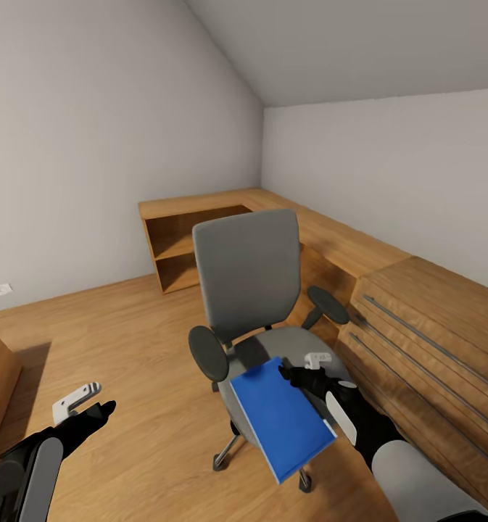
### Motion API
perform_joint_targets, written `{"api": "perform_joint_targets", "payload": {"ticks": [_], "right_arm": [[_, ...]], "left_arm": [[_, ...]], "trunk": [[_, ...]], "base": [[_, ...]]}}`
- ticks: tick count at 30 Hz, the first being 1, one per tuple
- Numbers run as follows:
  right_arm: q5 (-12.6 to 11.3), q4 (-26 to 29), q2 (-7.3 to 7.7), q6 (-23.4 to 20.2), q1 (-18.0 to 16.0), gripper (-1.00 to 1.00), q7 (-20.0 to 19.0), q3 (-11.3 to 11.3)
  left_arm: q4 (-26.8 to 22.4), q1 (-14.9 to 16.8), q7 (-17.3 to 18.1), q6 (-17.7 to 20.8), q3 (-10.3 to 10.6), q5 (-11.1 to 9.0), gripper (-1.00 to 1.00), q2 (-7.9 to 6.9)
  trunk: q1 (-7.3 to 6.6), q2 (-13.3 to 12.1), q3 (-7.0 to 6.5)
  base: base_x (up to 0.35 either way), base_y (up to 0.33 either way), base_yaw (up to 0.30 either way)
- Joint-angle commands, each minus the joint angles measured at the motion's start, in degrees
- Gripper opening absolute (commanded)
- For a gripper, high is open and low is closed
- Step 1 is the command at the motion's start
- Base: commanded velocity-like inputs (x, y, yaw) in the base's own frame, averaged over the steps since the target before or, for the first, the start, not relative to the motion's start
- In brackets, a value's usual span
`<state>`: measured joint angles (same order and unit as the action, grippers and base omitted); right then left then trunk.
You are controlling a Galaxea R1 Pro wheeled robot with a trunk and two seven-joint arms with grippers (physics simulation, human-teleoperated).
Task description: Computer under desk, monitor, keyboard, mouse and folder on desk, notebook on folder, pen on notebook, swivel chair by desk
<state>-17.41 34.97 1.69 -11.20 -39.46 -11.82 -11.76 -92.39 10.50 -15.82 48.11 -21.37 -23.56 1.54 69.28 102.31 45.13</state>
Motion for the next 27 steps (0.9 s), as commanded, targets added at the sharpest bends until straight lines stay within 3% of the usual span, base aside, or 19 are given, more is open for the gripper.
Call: {"api": "perform_joint_targets", "payload": {"ticks": [1, 5, 8, 17, 22, 23, 27], "right_arm": [[-0.43, 0.87, 0.10, -0.26, 0.00, 1.00, 0.14, -0.23], [-0.43, 6.44, 0.53, -0.38, 0.54, 1.00, 1.72, -0.23], [-0.46, 12.87, 0.82, -0.75, 2.78, 1.00, 4.96, -0.25], [-1.30, 37.08, 0.89, -2.79, 15.79, 1.00, 22.57, -0.24], [-4.87, 46.61, 0.82, -3.06, 21.54, 1.00, 29.76, -0.32], [-6.64, 48.60, 0.83, -3.16, 23.02, 1.00, 31.21, -0.34], [-10.00, 50.65, 0.79, -3.36, 24.58, 1.00, 32.73, -0.44]], "left_arm": [[-0.07, 0.05, -0.44, 0.22, -0.08, -0.61, 1.00, 0.04], [-0.05, 0.05, -0.44, 0.23, -0.08, -0.59, 1.00, 0.04], [0.03, 0.05, -0.44, 0.23, -0.06, -0.56, 1.00, 0.04], [0.10, 0.05, -0.46, 0.15, 0.00, -0.55, 1.00, 0.04], [0.10, 0.05, -0.44, 0.14, -0.01, -0.54, 1.00, 0.04], [0.11, 0.05, -0.44, 0.14, -0.03, -0.53, 1.00, 0.04], [0.11, 0.05, -0.44, 0.14, -0.06, -0.52, 1.00, 0.04]], "trunk": [[0.00, 0.02, 0.05], [0.00, 0.02, 0.05], [0.00, 0.02, 0.05], [0.00, 0.02, 0.05], [0.00, 0.02, 0.05], [0.00, 0.02, 0.05], [0.00, 0.02, 0.05]], "base": [[0.000, 0.000, 0.000], [0.000, 0.000, 0.000], [0.000, 0.000, 0.000], [0.000, 0.000, 0.000], [0.000, 0.000, 0.000], [-0.024, 0.000, 0.000], [-0.109, 0.000, 0.000]]}}
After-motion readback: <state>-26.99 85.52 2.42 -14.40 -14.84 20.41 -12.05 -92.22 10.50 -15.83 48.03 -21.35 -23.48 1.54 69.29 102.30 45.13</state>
